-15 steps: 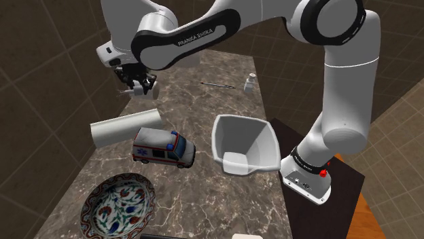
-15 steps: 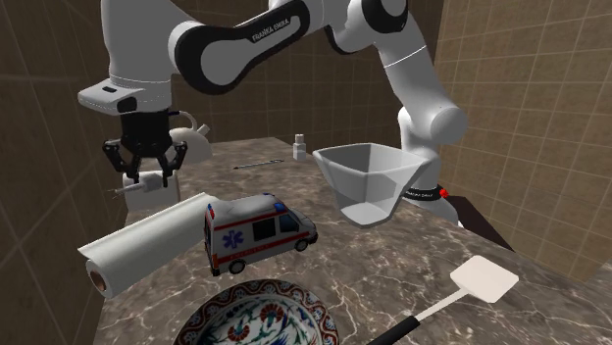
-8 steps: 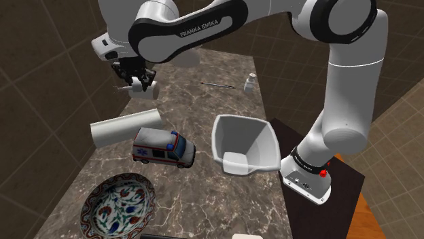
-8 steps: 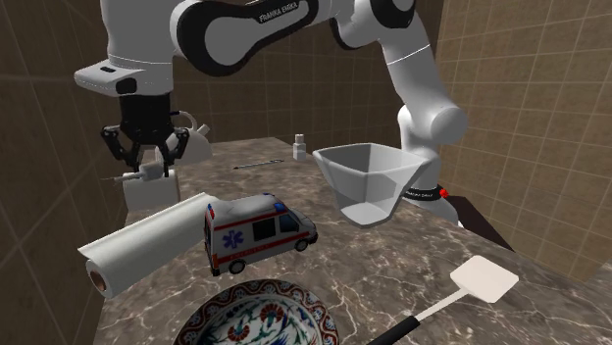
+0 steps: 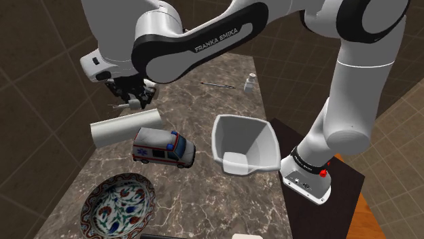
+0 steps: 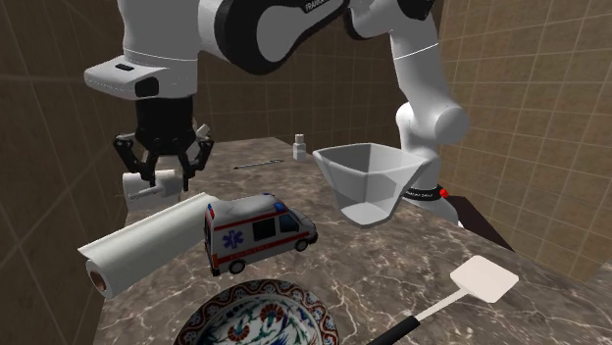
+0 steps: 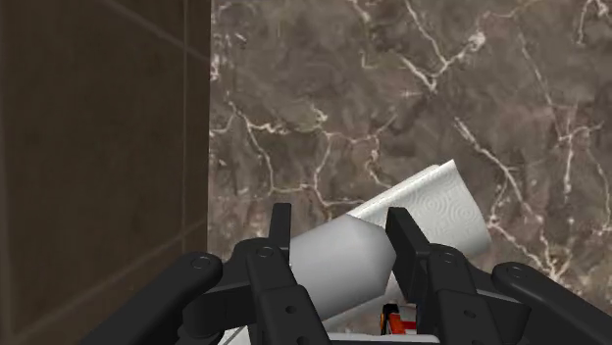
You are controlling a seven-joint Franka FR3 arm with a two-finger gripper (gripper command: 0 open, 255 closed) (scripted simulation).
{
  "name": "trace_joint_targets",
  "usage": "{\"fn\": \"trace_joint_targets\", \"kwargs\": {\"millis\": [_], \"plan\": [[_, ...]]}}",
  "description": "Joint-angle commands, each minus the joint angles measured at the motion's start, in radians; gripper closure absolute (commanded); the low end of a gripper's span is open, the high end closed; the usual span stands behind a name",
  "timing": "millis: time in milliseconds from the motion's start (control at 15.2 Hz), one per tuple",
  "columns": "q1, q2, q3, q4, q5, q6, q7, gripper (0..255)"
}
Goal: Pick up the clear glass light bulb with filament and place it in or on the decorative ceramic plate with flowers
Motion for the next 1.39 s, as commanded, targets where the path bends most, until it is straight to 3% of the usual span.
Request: {"fn": "trace_joint_targets", "kwargs": {"millis": [0,528,924,1188,1320], "plan": [[0.026,-0.019,0.015,-0.024,0.002,-0.006,0.044,255],[0.129,-0.051,0.077,-0.067,-0.001,-0.044,0.211,255],[0.184,-0.023,0.167,-0.045,-0.036,-0.1,0.352,255],[0.275,0.016,0.19,0.002,-0.057,-0.151,0.454,255],[0.277,0.025,0.186,-0.013,-0.066,-0.13,0.464,255]]}}
